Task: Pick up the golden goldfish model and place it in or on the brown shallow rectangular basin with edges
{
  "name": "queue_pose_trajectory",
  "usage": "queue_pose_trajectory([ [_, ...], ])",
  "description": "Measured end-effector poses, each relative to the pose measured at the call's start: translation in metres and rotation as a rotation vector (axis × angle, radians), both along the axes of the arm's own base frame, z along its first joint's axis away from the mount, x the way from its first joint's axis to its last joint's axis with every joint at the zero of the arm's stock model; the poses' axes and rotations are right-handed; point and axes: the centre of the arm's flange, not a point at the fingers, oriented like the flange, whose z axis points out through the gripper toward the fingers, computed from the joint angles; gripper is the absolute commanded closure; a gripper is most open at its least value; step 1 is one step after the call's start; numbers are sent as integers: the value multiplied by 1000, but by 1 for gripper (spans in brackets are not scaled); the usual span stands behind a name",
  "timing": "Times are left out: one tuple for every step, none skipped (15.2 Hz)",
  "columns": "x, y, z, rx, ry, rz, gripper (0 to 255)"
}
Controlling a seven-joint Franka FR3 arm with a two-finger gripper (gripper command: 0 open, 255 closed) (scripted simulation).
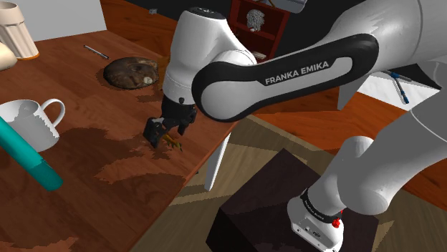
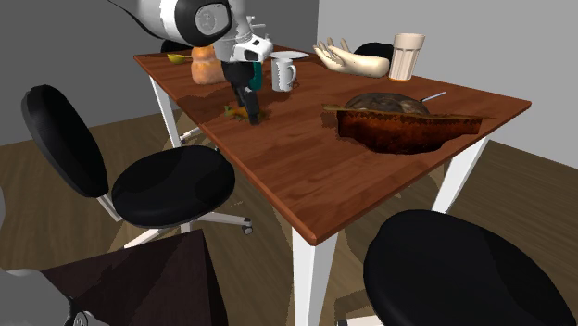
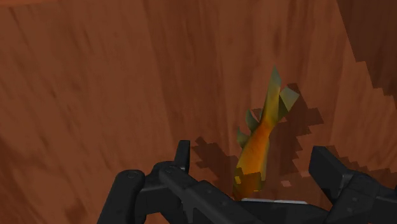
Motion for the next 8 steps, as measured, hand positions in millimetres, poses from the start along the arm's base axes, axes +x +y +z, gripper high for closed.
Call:
queue_pose_trajectory([
  [0,0,-1,0,0,0,0],
  [0,0,-2,0,0,0,0],
  [0,1,-2,0,-1,0,0],
  [0,1,-3,0,-1,0,0],
  [0,1,-3,0,-1,0,0],
  [0,1,-3,0,-1,0,0],
  [0,1,-3,0,-1,0,255],
  [0,1,-3,0,-1,0,255],
])
